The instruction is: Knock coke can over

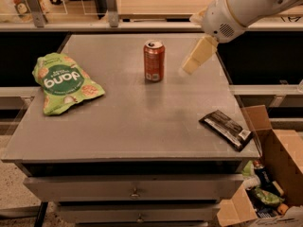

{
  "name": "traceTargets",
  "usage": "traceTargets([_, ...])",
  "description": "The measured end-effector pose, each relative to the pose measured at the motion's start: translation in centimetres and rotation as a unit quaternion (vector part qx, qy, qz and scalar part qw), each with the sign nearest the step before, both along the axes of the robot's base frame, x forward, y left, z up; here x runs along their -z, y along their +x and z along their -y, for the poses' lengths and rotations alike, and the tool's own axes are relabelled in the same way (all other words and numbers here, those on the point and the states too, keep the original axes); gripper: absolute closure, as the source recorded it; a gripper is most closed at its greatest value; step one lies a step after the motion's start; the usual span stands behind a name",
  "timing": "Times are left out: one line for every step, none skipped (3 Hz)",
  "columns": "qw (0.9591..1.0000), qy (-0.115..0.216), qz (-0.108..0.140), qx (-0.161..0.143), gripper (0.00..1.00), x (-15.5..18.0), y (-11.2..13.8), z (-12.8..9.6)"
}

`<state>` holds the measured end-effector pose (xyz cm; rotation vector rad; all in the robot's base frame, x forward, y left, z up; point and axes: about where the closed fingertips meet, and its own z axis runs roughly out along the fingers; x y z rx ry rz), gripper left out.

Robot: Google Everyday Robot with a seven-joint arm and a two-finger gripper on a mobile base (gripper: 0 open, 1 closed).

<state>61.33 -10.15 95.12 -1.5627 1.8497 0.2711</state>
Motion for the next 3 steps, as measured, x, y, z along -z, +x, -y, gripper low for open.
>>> traceTargets([0.9976, 0.064, -0.021, -0.010, 0.00, 2.5, 1.3, -2.1])
traceTargets([0.9913, 0.125, -0.037, -0.017, 0.00, 4.7, 2.1, -4.0])
traceTargets([0.9809, 0.186, -0.056, -0.012, 0.00, 6.9, 3.1, -5.3])
